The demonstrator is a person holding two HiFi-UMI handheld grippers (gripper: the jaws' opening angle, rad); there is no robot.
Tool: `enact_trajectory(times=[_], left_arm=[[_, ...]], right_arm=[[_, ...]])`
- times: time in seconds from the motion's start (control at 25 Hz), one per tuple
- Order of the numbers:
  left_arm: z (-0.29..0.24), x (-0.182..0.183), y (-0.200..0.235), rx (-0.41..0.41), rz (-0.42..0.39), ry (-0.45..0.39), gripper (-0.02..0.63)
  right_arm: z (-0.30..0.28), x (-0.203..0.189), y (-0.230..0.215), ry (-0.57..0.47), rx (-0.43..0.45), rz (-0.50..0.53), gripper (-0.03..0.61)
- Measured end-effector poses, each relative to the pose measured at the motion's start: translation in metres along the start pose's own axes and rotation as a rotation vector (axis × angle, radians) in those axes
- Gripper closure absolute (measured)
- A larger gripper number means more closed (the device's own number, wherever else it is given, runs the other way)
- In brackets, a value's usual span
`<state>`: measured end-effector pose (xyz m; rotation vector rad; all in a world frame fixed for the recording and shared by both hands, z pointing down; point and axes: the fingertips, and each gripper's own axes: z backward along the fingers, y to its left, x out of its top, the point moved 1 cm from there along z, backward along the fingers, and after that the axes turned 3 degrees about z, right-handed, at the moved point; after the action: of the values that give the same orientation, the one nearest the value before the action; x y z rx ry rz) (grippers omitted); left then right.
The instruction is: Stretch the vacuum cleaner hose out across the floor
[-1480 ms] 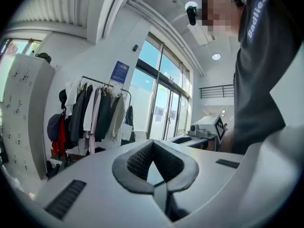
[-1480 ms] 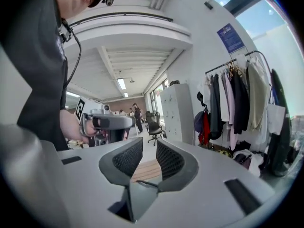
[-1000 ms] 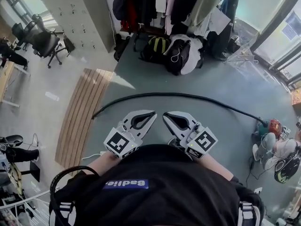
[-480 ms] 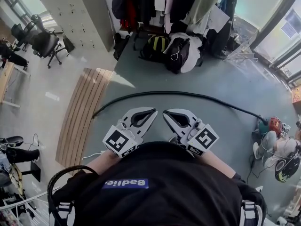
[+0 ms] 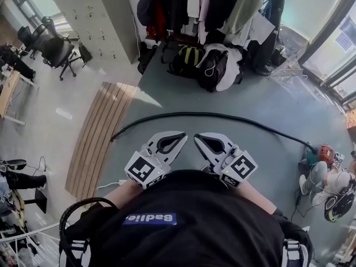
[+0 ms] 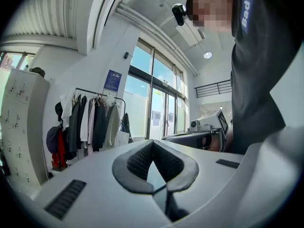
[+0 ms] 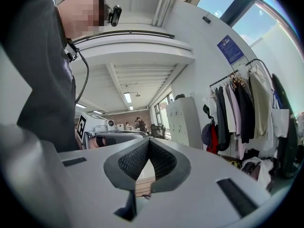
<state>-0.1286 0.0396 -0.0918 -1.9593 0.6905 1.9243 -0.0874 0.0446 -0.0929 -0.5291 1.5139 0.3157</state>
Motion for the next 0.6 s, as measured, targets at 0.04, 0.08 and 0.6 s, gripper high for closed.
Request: enact_trajectory(times=[0.04,0.08,0.6], left_arm=[[0.001,-0.001,0.0,0.001,0.001,0.0,0.606],[0.002,-0.001,0.0,0.002,-0.004,0.002,0.606],[0.019,0.007,0.004,0.042,-0.034,-0.002,0.606]], right_arm=[[-0.001,0.0,0.0,0.001,0.002,0.002,0.574],[-0.002,0.001,0.0,0.004,0.003,0.004,0.574],[-0.017,0.002,0.008,0.019,0.034,0.006,0.574]])
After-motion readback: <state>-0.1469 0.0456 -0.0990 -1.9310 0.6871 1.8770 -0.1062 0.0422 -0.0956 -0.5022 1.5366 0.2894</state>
